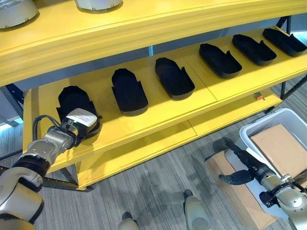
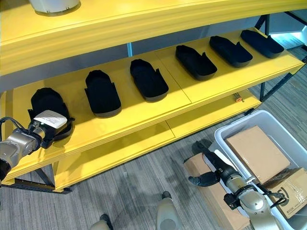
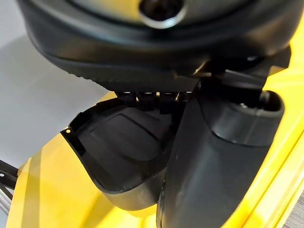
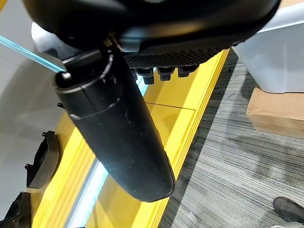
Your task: Move parts from the plastic box to the shelf.
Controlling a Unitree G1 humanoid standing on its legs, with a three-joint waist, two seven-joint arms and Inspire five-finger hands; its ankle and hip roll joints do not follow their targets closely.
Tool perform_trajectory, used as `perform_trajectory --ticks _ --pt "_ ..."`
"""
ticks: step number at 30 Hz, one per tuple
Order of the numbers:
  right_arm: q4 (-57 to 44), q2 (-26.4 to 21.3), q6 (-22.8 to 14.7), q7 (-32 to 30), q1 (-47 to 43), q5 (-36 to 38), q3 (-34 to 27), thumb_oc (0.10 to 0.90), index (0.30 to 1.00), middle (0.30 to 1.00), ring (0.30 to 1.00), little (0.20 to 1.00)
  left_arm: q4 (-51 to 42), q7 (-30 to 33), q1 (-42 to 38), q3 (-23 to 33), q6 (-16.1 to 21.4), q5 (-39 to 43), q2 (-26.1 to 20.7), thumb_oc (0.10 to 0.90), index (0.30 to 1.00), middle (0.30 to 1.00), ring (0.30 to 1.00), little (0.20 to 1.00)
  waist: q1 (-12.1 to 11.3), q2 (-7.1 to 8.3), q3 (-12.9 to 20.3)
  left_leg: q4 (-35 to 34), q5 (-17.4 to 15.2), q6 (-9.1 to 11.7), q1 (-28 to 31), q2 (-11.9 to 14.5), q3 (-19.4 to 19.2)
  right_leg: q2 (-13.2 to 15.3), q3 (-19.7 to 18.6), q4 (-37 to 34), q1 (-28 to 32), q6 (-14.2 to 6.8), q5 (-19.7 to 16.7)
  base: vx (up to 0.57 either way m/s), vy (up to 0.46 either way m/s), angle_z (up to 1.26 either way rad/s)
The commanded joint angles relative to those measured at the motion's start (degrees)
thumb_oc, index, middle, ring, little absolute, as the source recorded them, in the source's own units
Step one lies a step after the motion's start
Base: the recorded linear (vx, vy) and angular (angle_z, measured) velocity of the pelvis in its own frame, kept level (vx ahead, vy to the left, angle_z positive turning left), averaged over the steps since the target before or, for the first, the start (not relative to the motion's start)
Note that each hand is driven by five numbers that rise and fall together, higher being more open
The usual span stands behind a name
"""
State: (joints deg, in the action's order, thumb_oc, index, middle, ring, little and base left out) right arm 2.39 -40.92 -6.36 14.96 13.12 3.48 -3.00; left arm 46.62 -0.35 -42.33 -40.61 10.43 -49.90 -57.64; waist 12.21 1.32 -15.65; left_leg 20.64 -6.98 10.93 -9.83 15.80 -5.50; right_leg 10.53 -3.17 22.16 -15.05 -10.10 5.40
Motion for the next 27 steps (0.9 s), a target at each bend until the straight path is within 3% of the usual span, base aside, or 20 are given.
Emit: perform_trajectory --ticks 1,11,18,27 --pt "-6.2 -3.3 -6.0 -1.9 -1.6 2.6 -3.4 0.9 1.0 1.0 1.0 1.0 -3.2 4.2 -5.1 2.1 -1.3 -1.3 -5.3 0.9 1.0 1.0 1.0 1.0 0.0 0.98 5.8 5.1 0.0 -1.5 -4.7 2.1 0.3 3.6 0.9 -2.9 5.0 -1.6 0.6 0.0 0.008 -0.05" --pt "-6.4 -3.0 -5.7 -1.9 -1.6 2.2 -3.6 0.9 1.0 1.0 1.0 1.0 -1.8 3.8 -4.9 3.9 -2.5 0.0 -5.3 0.9 1.0 1.0 1.0 1.0 0.0 1.02 5.8 5.4 0.1 -1.6 -5.1 2.1 0.2 3.6 0.6 -3.1 4.6 -1.6 0.4 0.0 0.002 -0.01" --pt "-6.0 -1.0 -3.7 -1.4 -1.0 1.4 -4.0 0.9 1.0 1.0 1.0 1.0 5.7 2.4 -3.3 16.0 -8.5 12.6 -1.1 0.9 1.0 1.0 1.0 1.0 -0.3 1.53 6.0 5.5 0.1 -1.6 -5.5 2.1 0.2 3.6 0.6 -2.9 4.3 -1.3 0.3 0.0 0.0 0.0" --pt "-4.7 0.0 -1.6 0.0 -0.3 1.7 -4.2 0.9 1.0 1.0 1.0 1.0 8.9 1.0 -4.7 20.7 -11.5 17.9 -2.2 0.9 1.0 1.0 1.0 1.0 -0.7 1.83 6.2 5.3 0.3 -1.5 -5.4 2.2 0.3 3.3 0.4 -3.2 4.3 -1.1 0.3 0.0 0.0 0.0"
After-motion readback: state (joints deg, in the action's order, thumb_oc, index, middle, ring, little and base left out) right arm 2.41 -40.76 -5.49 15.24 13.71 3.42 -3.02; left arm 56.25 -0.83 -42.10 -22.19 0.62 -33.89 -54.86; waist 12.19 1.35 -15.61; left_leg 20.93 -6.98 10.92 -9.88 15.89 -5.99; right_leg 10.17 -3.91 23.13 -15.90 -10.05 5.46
